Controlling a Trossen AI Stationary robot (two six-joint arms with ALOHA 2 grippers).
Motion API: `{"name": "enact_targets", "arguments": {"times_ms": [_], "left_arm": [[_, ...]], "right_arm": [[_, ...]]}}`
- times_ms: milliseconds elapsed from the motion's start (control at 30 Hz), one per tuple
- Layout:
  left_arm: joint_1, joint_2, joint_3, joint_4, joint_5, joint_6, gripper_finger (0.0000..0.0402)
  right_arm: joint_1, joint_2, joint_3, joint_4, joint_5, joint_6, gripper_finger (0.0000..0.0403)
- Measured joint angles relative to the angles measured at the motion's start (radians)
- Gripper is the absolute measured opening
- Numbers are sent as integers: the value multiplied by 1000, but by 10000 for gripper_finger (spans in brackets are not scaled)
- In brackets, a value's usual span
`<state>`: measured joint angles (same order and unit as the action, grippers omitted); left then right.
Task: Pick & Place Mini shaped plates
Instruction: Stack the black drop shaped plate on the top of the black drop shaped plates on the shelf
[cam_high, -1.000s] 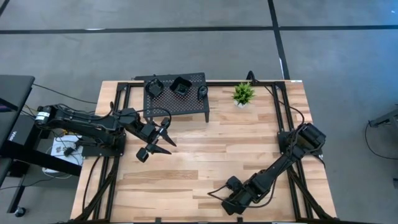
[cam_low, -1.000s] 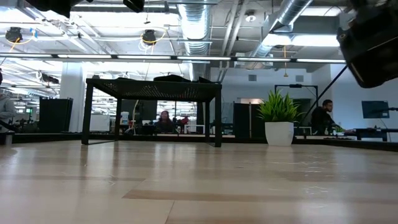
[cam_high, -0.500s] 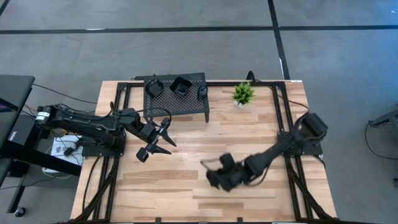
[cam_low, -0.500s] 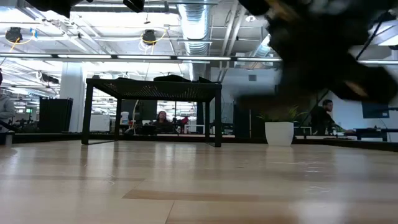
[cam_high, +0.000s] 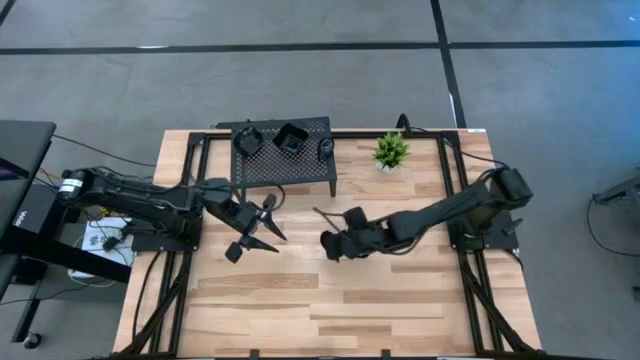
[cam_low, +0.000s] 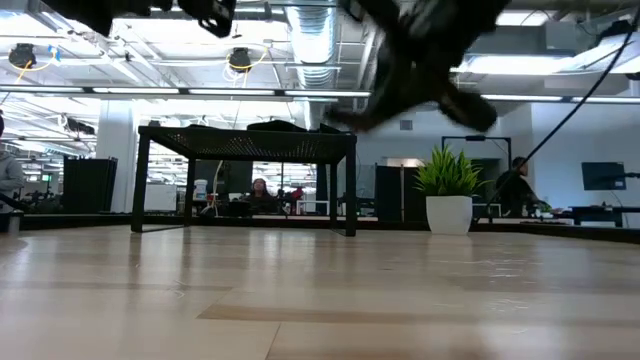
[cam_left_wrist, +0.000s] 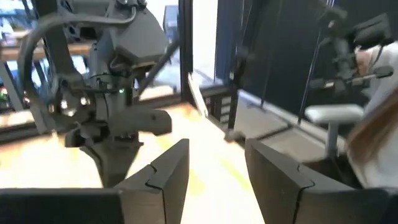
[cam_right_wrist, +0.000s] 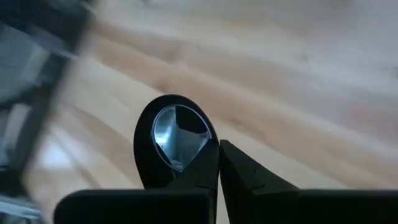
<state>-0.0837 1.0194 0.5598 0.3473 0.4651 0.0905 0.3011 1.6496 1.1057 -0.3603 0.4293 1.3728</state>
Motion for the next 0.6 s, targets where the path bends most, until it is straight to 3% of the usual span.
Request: {"name": "enact_targets", "arguments": {"times_ms": [233,433,600], "left_arm": [[-23,226,0,29,-29,88,159],[-56,387,0,102,-271,28,159],[-83,476,0,106,-287,-31,159]], "right_arm": [[-69,169,-1,39,-206,29,16],[-113,239,-1,123,-224,16,23],[-124,253,-1,176,-236,-6,29]]}}
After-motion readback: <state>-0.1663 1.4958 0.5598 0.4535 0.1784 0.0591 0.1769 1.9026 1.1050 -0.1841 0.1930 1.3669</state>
